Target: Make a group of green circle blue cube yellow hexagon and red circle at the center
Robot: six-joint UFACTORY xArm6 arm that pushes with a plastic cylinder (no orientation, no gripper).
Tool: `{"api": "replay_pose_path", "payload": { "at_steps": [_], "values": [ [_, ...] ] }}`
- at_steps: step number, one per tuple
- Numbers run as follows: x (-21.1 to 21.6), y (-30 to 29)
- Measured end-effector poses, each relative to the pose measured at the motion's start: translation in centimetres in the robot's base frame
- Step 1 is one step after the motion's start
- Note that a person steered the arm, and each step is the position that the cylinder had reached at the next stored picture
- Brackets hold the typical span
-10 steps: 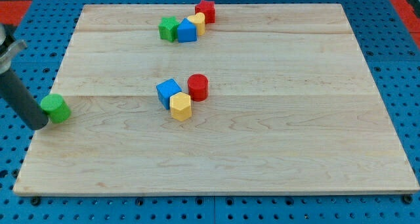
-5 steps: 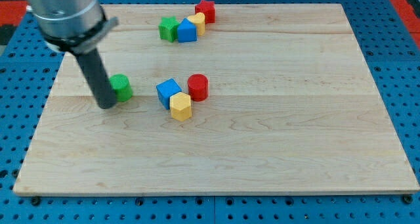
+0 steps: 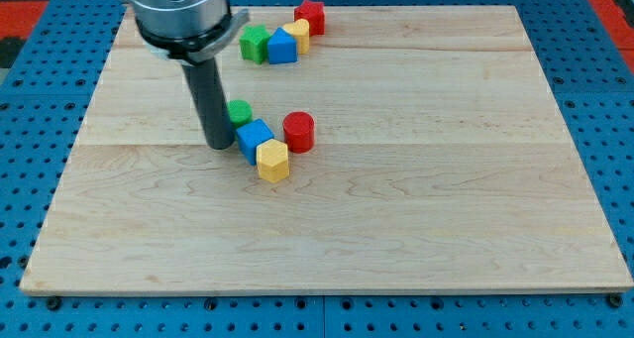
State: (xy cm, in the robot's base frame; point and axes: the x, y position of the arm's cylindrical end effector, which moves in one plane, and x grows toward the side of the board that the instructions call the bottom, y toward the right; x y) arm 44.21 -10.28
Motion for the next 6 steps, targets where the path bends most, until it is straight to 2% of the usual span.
{"api": "replay_pose_path", "payload": {
  "at_steps": [6],
  "values": [
    [-1.3,-0.6]
  ]
}}
